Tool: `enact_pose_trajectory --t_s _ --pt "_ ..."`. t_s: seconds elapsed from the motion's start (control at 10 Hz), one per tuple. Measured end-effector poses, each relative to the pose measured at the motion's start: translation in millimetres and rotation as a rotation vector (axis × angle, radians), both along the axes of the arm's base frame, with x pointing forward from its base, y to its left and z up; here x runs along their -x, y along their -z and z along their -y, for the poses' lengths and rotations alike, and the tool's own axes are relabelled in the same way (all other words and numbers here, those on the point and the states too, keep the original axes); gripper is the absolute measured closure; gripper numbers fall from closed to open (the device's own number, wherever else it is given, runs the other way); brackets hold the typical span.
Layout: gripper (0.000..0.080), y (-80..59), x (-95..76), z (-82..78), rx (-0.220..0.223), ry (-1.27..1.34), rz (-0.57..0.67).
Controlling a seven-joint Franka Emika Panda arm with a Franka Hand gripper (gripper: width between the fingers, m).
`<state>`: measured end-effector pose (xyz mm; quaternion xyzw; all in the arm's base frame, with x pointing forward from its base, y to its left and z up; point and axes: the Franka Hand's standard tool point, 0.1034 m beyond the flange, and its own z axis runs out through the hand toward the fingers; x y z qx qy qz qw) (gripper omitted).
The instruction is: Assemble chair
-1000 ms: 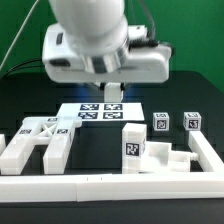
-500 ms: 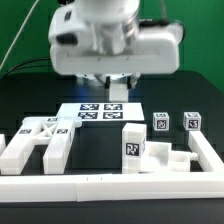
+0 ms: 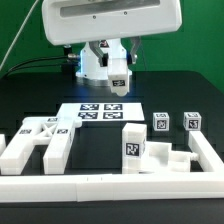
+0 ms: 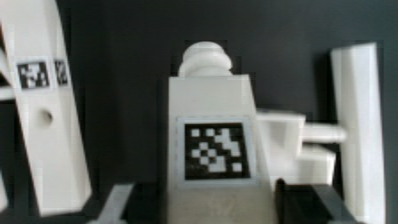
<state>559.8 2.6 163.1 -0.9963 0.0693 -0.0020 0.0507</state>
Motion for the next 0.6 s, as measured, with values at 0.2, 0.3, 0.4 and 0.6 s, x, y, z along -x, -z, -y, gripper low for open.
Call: enact_pose_trajectory --t_s 0.2,0.3,0.4,0.6 --pt "0.0515 19.1 2.6 -10.9 0.102 -0.022 0.203" --pt "0.0515 18.6 -0.1 -23.8 0.132 -0.046 0.295" --pt "0.0515 21.0 -1.5 -27.9 0.15 -0.063 0.359" --pt "0.0515 18.6 -3.9 -18.7 0.184 -0.05 0.508"
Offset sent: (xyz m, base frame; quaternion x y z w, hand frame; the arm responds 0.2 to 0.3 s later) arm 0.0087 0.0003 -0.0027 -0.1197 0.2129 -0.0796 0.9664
